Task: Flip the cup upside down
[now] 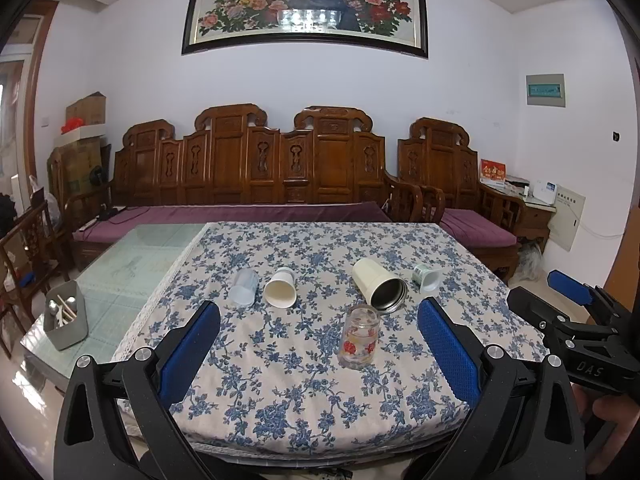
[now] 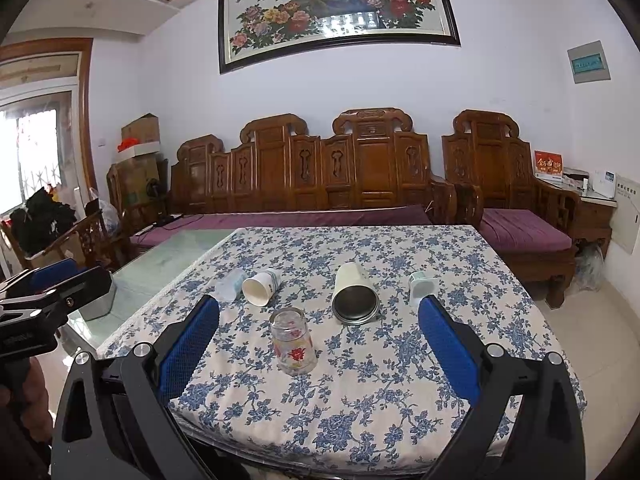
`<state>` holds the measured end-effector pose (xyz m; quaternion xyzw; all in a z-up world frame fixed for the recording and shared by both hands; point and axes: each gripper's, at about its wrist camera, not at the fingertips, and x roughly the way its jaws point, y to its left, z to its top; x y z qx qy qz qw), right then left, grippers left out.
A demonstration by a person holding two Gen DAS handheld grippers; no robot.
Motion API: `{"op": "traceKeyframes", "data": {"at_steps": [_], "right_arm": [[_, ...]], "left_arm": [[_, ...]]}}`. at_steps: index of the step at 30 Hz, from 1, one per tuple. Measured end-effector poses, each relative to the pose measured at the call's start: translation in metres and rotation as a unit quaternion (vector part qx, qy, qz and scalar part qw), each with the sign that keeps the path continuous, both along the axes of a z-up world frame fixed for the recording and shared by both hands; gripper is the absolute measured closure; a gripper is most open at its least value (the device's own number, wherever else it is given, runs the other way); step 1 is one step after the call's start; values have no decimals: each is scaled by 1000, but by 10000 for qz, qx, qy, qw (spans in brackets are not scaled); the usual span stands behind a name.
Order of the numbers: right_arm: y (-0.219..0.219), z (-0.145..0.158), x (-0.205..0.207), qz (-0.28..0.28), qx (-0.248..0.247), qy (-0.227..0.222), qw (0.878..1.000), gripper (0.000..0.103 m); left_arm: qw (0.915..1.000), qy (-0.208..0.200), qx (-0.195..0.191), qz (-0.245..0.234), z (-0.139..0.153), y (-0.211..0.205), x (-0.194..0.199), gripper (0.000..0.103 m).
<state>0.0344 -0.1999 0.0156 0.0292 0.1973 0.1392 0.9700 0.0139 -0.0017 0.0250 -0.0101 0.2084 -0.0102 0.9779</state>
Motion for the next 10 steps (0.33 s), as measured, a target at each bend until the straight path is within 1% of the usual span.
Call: {"op": "traceKeyframes", "data": {"at_steps": [10], "right_arm": [[0,-1,0,-1,10,-5,10000,3]], "left_arm": [[10000,-11,13,33,-1,0,-1,8]]}}
